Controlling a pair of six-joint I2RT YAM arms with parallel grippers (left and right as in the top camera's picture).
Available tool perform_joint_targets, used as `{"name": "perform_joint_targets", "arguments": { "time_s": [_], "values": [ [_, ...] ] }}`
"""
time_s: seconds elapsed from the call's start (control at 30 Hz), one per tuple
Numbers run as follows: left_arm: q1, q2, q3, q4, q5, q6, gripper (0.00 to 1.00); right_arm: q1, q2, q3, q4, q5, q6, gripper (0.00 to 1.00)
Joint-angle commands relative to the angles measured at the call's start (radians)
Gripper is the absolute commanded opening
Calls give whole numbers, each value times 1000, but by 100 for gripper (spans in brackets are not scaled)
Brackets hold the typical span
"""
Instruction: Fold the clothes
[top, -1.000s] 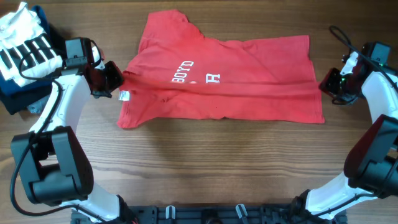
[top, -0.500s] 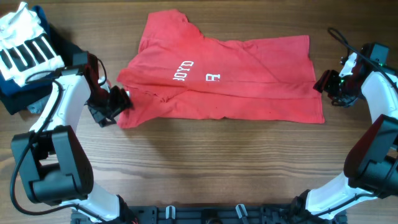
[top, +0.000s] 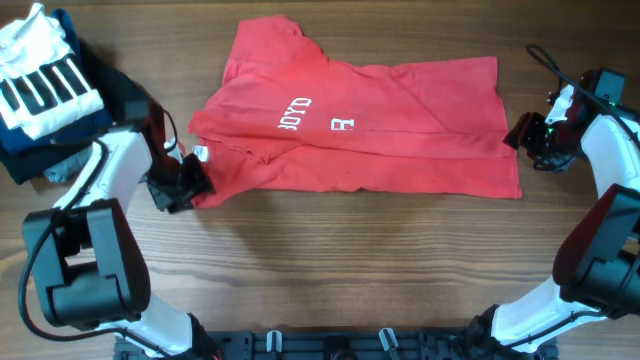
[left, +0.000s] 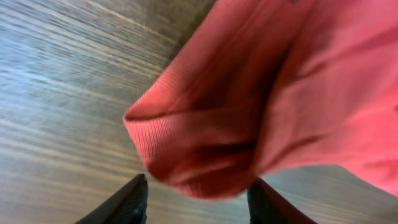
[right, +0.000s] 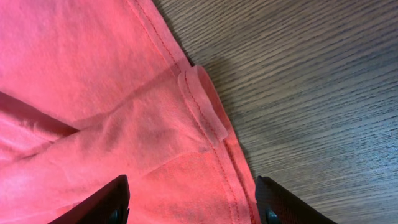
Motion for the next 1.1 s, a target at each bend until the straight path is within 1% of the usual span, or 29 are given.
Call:
{"name": "perform_joint_targets", "arguments": {
  "time_s": [0.0,0.07,0.1,0.17,0.23,0.27,0.33,0.47,0.57,0.7,0.83,0.93,1.03,1.07],
  "values": [
    [1,6,-56,58,35,16,54,5,18,1,-3,7,-3,64],
    [1,6,-56,68,34,17,53,5,18,1,-5,7,-3,64],
    [1,6,-56,72,34,17,49,5,18,1,-5,7,-3,64],
    [1,6,-56,76,32,18,38,5,18,1,-5,7,-3,63],
    [1,6,-56,76,9,18,14,5,18,1,-5,8,-4,63],
    [1,6,-56,75,-18,17,4,5,18,1,-5,7,-4,63],
    [2,6,-56,74,-86,11,4,5,18,1,-6,8,-3,63],
    [5,5,-55,58,-305,-109,4,5,18,1,-6,8,-4,63],
    [5,5,-55,56,-394,-126,4,5,18,1,-6,8,-4,62],
    [5,5,-55,28,-425,-138,4,5,18,1,-5,8,-7,62],
    [5,5,-55,-68,-439,-145,4,5,18,1,-6,13,-8,62],
    [5,5,-55,-161,-478,-211,4,5,18,1,-6,16,-7,62],
    [5,5,-55,-189,-481,-222,4,5,18,1,-6,16,-8,62],
    [5,5,-55,-192,-488,-235,6,5,18,1,-6,16,-7,62]
  ]
}}
